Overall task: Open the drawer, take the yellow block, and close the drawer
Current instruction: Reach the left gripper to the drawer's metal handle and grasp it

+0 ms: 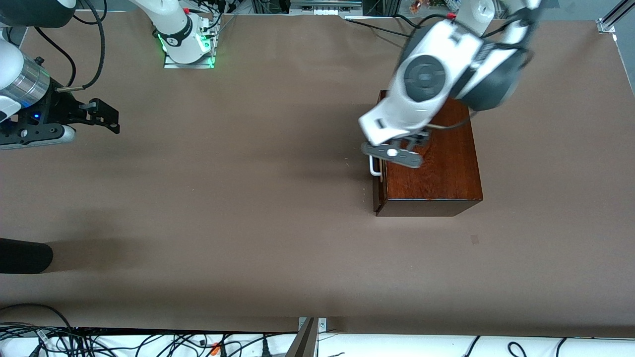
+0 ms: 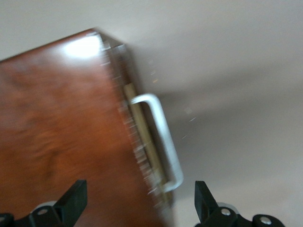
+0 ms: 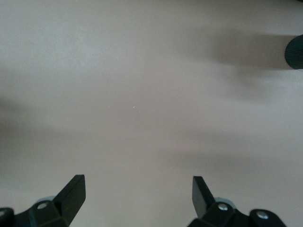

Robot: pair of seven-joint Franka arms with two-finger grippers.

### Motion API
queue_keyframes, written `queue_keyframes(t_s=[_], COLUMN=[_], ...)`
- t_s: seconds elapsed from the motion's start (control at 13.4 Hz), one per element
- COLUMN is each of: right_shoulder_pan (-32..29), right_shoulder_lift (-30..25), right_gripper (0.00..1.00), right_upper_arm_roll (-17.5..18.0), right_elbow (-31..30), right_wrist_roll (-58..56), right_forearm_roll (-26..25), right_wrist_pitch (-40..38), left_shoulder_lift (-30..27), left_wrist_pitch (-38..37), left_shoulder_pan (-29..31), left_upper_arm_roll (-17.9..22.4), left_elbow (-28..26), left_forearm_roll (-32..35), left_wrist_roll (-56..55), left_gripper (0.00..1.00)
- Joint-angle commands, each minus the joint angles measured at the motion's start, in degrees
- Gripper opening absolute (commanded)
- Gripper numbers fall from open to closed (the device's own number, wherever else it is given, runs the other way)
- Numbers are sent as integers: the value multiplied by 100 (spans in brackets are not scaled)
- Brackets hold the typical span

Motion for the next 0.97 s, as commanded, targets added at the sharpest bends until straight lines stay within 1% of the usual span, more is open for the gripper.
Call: queue_keyframes(t_s=[0.0, 0.07, 0.15, 0.45, 0.6, 0.67, 0.82, 0.9], right_shoulder_pan=[-46, -46, -46, -46, -46, -46, -46, -46], right_shoulder_lift=[26, 26, 26, 26, 26, 26, 26, 26], right_gripper=[100, 100, 100, 100, 100, 100, 100, 100], right_upper_arm_roll=[31, 31, 31, 31, 31, 31, 31, 31], right_elbow=[98, 98, 98, 98, 98, 98, 98, 98], right_wrist_roll=[45, 45, 45, 45, 45, 45, 45, 45], right_forearm_roll=[12, 12, 12, 12, 12, 12, 12, 12], right_wrist_pitch=[-84, -84, -84, -84, -84, -84, -84, -84], left_shoulder_lift=[557, 663, 768, 1138, 1269, 1279, 1348, 1401], left_wrist_pitch=[476, 531, 540, 593, 593, 593, 584, 575], left_shoulder_pan=[-294, -382, -426, -839, -884, -875, -1023, -1024], left_upper_arm_roll=[67, 84, 85, 85, 93, 85, 102, 120], left_elbow=[384, 384, 375, 366, 331, 314, 314, 314], left_forearm_roll=[82, 100, 265, 1170, 1505, 1593, 1646, 1647], left_wrist_roll=[-712, -976, -1144, -1593, -1716, -1778, -2338, -2410], left_gripper=[100, 100, 100, 100, 100, 100, 100, 100])
